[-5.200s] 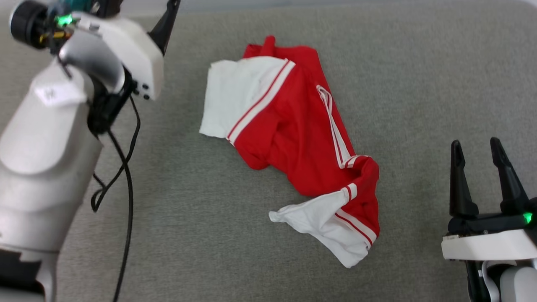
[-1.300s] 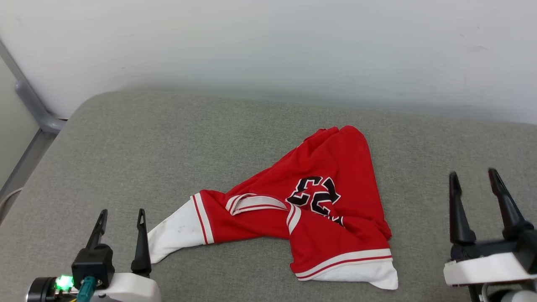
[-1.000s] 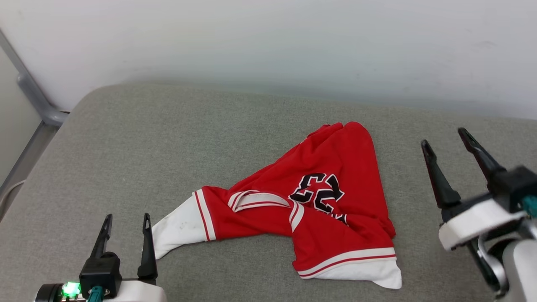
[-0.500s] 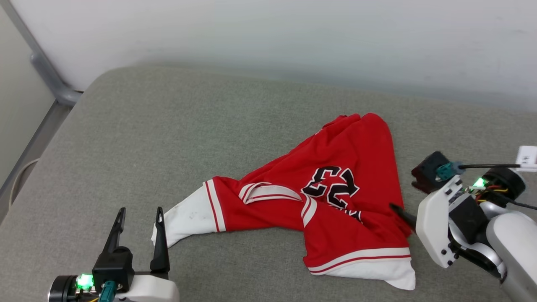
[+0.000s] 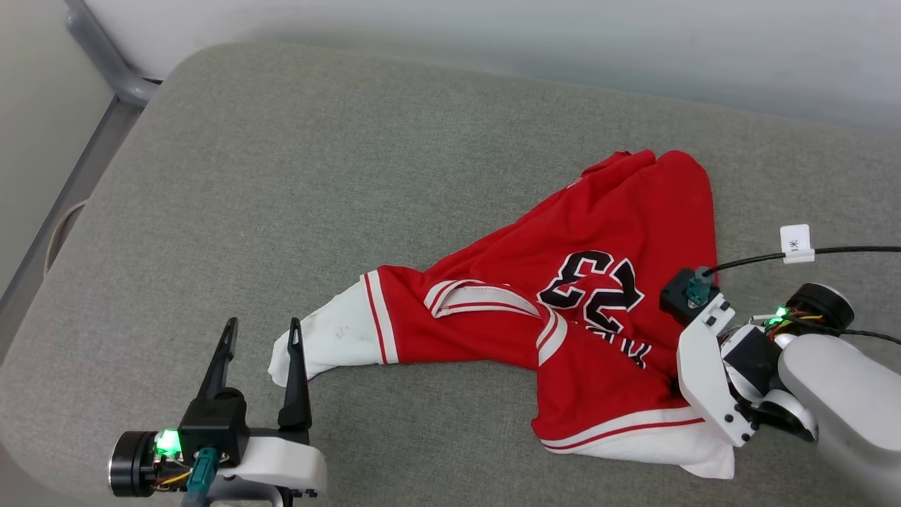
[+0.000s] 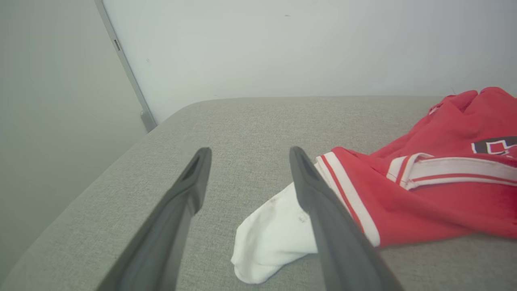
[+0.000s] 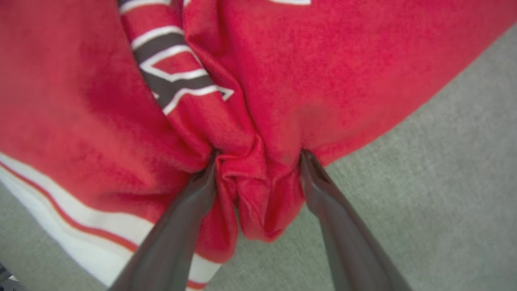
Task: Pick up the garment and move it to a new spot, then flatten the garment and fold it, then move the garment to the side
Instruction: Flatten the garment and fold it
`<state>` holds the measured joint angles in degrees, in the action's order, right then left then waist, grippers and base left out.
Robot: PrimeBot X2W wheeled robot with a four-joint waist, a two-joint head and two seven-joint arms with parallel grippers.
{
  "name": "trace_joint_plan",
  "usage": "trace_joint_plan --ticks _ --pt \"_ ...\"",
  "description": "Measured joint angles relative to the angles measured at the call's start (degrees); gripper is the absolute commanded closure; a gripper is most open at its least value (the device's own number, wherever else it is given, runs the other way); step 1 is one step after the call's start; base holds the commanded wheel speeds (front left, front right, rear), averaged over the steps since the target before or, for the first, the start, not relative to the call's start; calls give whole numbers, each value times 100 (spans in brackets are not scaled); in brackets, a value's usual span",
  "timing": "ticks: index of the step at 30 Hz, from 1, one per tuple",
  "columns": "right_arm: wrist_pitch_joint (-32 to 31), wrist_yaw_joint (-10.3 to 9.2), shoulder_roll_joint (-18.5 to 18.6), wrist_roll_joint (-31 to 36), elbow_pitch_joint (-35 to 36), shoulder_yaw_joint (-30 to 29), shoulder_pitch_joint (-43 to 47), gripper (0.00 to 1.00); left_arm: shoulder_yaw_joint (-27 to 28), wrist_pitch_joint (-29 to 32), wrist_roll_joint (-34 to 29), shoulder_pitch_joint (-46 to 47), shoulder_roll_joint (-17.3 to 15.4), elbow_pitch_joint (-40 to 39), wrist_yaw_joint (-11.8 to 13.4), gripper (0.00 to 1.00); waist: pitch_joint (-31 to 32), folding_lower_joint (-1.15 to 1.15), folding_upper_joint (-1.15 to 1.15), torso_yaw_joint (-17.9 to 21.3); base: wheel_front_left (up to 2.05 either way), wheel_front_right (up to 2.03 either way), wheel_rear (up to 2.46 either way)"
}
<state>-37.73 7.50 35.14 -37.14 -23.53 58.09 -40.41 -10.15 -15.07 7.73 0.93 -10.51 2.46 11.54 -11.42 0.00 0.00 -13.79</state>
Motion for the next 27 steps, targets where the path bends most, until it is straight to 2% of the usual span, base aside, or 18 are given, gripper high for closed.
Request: trace_joint_plan --ticks 1,5,7,9,12,13,14,15,16,17,19,23,27 --pt "-48 -1 -35 -172 -158 230 -127 0 35 0 -59 49 62 16 -53 0 -64 0 0 -43 0 0 0" --pt "-48 -27 -49 -383 -303 533 -280 0 120 0 -122 63 129 47 -104 0 -109 -1 0 -79 0 0 0" --pt "116 -45 -57 -590 -401 784 -387 0 180 0 -183 70 201 62 -154 0 -102 -1 0 -67 0 0 0" --pt "333 -46 -66 -660 -433 928 -433 100 242 0 -213 70 219 80 -196 0 -78 -1 0 -42 0 0 0" --pt "625 -43 -93 -676 -450 1072 -441 100 288 0 -255 69 233 108 -215 0 -29 -1 0 -11 0 0 0" --pt "1013 -13 -172 -704 -471 1161 -435 100 305 0 -291 63 254 137 -261 0 45 0 0 17 0 0 0" --pt "1013 -13 -172 -704 -471 1161 -435 100 305 0 -291 63 254 137 -261 0 45 0 0 17 0 0 0" --pt "1408 -8 -181 -730 -459 1190 -437 100 341 0 -309 37 261 163 -299 0 141 0 0 46 0 0 0" --pt "1408 -8 -181 -730 -459 1190 -437 100 341 0 -309 37 261 163 -299 0 141 0 0 46 0 0 0" --pt "1818 -8 -181 -717 -425 1168 -431 100 379 0 -347 -8 268 177 -322 0 253 0 0 76 0 0 0" --pt "2011 -5 -183 -717 -374 1123 -429 100 398 0 -355 -59 268 182 -335 0 313 0 0 94 0 0 0" --pt "2602 3 -97 -723 -80 799 -390 100 497 0 -392 -235 261 183 -369 0 542 0 0 187 0 0 0" --pt "2824 3 180 -683 232 371 -197 100 535 0 -416 -342 268 149 -401 0 698 0 0 298 0 0 0"
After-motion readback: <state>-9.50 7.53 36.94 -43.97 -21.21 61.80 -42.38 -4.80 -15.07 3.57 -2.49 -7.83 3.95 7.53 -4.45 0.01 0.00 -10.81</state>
